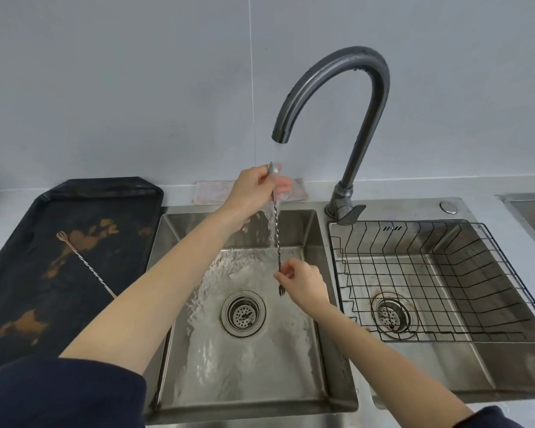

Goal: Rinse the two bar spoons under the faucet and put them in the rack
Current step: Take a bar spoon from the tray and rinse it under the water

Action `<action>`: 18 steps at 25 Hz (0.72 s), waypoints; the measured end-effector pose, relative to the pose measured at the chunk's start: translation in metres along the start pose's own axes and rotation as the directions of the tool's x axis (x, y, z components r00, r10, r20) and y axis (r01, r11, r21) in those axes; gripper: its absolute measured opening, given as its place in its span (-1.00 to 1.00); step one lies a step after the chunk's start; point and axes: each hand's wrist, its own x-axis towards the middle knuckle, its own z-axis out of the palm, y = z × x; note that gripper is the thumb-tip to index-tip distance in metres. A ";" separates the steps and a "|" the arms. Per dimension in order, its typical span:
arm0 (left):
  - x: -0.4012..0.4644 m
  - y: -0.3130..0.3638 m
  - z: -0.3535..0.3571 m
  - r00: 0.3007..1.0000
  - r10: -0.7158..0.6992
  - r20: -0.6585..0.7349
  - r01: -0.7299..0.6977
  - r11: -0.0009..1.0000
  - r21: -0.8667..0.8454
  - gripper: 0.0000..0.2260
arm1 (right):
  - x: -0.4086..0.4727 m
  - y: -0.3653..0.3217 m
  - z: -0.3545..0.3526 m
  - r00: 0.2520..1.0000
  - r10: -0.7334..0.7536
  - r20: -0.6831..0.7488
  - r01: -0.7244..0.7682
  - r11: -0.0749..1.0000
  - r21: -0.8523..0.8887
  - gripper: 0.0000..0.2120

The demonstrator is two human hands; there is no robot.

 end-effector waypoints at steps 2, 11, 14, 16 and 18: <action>0.001 0.005 -0.006 1.000 0.014 0.011 -0.014 0.999 -0.047 -0.75 | 0.007 -0.006 -0.004 1.000 -0.017 -0.003 0.017 1.000 0.012 -0.82; 0.008 0.027 -0.043 0.996 0.079 -0.046 -0.088 0.965 -0.247 -0.83 | 0.044 -0.048 -0.028 0.989 -0.139 -0.048 0.143 0.986 0.087 -0.76; 0.012 0.034 -0.063 0.985 0.097 -0.139 -0.136 0.942 -0.306 -0.85 | 0.051 -0.064 -0.039 0.978 -0.187 -0.090 0.196 0.975 0.101 -0.77; 0.014 0.035 -0.077 0.970 0.083 -0.229 -0.161 0.924 -0.347 -0.84 | 0.052 -0.072 -0.048 0.968 -0.217 -0.125 0.229 0.969 0.091 -0.77; 0.015 0.030 -0.089 0.951 0.043 -0.307 -0.163 0.911 -0.378 -0.83 | 0.054 -0.077 -0.055 0.954 -0.246 -0.171 0.262 0.962 0.075 -0.78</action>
